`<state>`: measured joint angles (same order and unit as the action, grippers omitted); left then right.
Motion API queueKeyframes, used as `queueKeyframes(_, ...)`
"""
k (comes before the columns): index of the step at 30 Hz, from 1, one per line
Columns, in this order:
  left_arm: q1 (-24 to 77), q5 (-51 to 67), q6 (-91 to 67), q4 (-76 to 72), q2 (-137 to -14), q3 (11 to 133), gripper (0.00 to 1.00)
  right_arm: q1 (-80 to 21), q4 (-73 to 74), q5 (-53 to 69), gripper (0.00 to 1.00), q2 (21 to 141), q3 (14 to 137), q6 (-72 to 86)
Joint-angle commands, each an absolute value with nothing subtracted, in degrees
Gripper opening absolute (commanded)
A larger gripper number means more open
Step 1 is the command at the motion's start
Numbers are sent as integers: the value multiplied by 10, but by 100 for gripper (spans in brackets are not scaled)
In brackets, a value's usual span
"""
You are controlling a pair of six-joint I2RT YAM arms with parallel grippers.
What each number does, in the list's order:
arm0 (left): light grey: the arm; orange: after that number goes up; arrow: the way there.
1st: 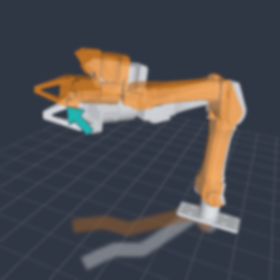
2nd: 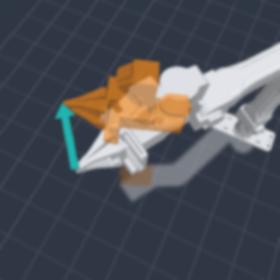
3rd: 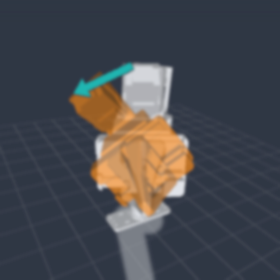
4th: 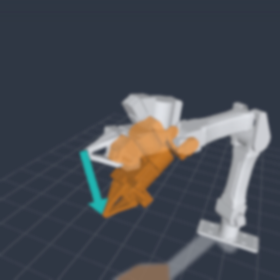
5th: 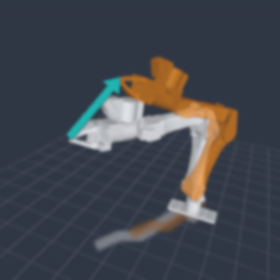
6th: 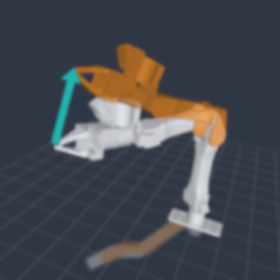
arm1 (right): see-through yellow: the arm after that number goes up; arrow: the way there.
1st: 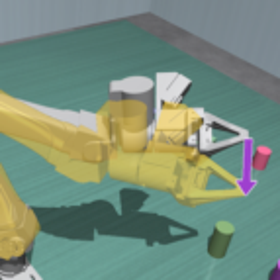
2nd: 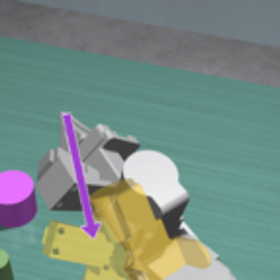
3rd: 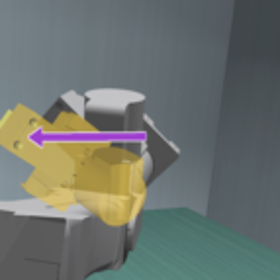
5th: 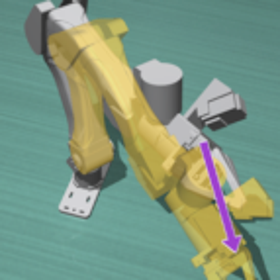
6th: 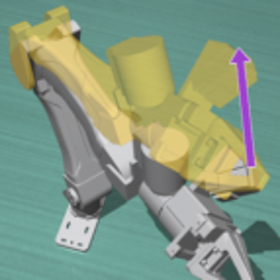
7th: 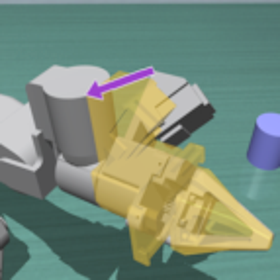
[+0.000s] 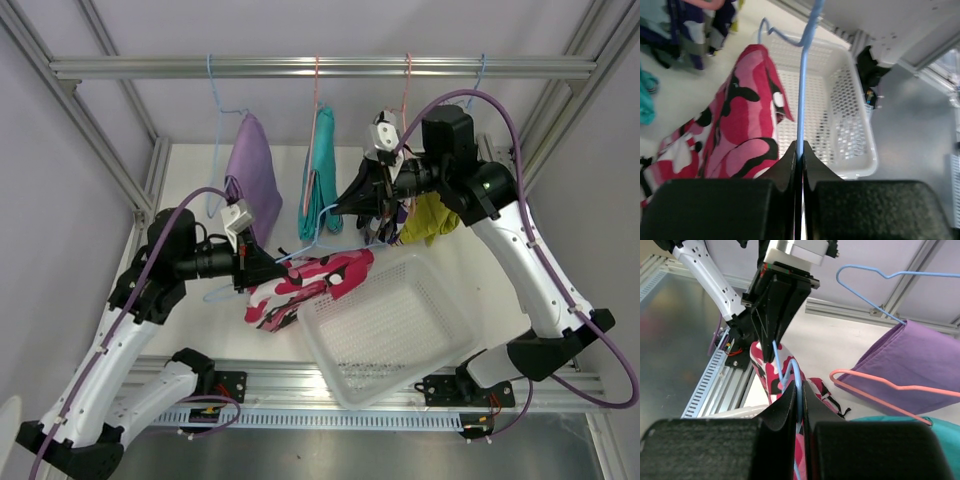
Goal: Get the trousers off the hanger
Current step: Move the bin to the center of the board.
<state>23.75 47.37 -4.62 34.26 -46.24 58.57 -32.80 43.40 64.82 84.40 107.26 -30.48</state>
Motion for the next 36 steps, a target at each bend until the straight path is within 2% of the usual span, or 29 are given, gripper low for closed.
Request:
queueKeyframes(1, 236, 561, -93, 281, -448, 573, 1, -317, 363, 684, 0, 807, 1055, -279)
queueKeyframes(6, 236, 611, -162, 204, -446, 550, 1, -316, 308, 679, 0, 796, 1016, -240)
queueKeyframes(9, 236, 598, -227, 137, -428, 525, 0, -321, 279, 670, 9, 785, 993, -207)
queueKeyframes(15, 236, 535, -290, 87, -381, 502, 0, -337, 213, 631, 34, 757, 932, -158)
queueKeyframes(16, 236, 532, -310, 76, -382, 502, 0, -340, 208, 625, 47, 752, 926, -145)
queueKeyframes(17, 236, 527, -321, 70, -384, 500, 1, -344, 194, 614, 53, 748, 912, -137)
queueKeyframes(18, 236, 513, -339, 64, -387, 499, 1, -351, 186, 606, 67, 744, 904, -128)
queueKeyframes(20, 236, 505, -357, 41, -393, 498, 0, -362, 175, 569, 73, 731, 888, -112)
queueKeyframes(24, 236, 490, -411, 4, -404, 489, 1, -388, 155, 506, 83, 704, 843, -92)
queueKeyframes(29, 236, 461, -433, -23, -408, 499, 0, -394, 101, 412, 87, 644, 792, -48)
queueKeyframes(33, 235, 446, -433, -10, -409, 527, 0, -394, 93, 367, 100, 602, 756, -22)
queueKeyframes(36, 235, 441, -428, 16, -409, 561, 0, -395, 92, 324, 99, 573, 737, -10)
